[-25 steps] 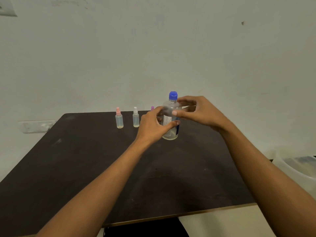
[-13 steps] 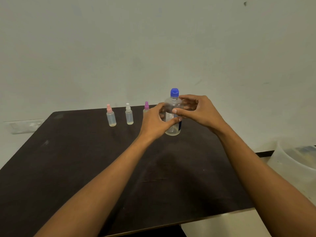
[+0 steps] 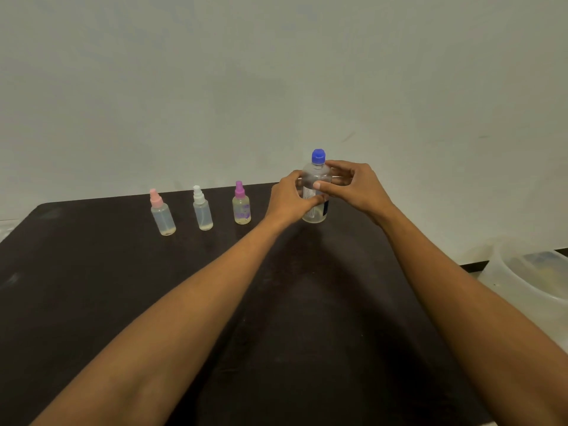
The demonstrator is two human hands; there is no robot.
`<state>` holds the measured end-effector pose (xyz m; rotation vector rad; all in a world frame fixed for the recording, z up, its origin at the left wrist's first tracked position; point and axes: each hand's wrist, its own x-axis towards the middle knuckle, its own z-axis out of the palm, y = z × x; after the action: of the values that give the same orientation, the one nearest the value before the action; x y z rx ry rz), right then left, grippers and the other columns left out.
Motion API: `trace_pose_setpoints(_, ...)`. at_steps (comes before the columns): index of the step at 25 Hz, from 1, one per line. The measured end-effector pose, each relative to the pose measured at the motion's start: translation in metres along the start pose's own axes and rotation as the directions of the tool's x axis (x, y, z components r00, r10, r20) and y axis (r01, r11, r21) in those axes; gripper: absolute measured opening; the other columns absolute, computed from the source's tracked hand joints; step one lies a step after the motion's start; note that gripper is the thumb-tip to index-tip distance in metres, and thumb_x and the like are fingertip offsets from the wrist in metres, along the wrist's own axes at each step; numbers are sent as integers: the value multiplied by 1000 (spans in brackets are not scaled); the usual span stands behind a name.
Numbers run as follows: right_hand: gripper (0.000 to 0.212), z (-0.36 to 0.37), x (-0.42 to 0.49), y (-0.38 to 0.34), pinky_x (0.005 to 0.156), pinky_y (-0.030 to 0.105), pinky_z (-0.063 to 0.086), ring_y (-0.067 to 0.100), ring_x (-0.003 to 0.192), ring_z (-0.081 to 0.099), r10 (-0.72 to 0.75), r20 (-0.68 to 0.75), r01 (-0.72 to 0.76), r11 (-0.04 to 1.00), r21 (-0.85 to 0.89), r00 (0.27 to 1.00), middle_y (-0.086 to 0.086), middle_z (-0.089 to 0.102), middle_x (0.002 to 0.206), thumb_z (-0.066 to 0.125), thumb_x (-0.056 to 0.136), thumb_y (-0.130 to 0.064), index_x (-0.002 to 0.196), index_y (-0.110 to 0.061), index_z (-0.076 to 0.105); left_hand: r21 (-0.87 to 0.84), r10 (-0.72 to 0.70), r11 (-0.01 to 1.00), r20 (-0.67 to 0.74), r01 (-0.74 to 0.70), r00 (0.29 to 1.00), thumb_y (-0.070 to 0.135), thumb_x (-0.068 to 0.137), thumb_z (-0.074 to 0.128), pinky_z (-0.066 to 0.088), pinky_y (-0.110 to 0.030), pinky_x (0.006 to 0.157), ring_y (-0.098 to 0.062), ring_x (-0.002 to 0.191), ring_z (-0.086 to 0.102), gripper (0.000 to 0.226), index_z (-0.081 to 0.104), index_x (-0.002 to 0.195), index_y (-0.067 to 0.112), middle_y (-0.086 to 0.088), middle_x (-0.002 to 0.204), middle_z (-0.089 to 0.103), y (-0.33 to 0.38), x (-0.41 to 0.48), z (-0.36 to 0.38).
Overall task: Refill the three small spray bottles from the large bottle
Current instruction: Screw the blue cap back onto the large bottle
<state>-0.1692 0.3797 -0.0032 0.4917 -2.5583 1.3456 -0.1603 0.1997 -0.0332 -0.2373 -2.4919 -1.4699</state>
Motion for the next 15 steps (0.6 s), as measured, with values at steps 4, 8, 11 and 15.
trace_pose_setpoints(4, 75, 3, 11, 17, 102, 27, 57, 5, 114, 71, 20, 19, -20, 1000, 1, 1000, -3, 73, 133, 88, 81, -45, 147, -21, 61, -15, -20, 1000, 11, 20, 1000, 33, 81, 91, 56, -38, 105, -23, 124, 66, 69, 59, 139, 15, -4, 137, 68, -14, 15, 13)
trace_pose_setpoints(8, 74, 7, 15, 25, 106, 37, 57, 10, 119, 71, 35, 31, -36, 999, 34, 999, 1, 73, 133, 90, 82, -36, 148, -17, 60, -18, -20, 1000, 5, 20, 1000, 31, 79, 93, 54, -29, 99, -19, 120, 67, 66, 60, 134, 16, -1, 133, 70, -23, 23, 20)
trace_pose_setpoints(11, 74, 10, 16, 28, 107, 37, 56, 12, 121, 70, 51, 38, -52, 998, 45, 998, 3, 72, 135, 89, 84, -34, 149, -15, 58, -18, -26, 999, 10, 27, 1000, 31, 78, 93, 54, -30, 101, -19, 120, 67, 65, 60, 132, 17, -1, 132, 70, -29, 25, 22)
trace_pose_setpoints(15, 74, 12, 17, 29, 108, 37, 55, 14, 123, 69, 58, 35, -60, 997, 51, 998, 5, 70, 138, 88, 85, -33, 151, -15, 57, -42, -27, 999, 9, 27, 1000, 33, 78, 93, 55, -31, 101, -21, 122, 67, 67, 59, 135, 18, -1, 135, 69, -33, 25, 24)
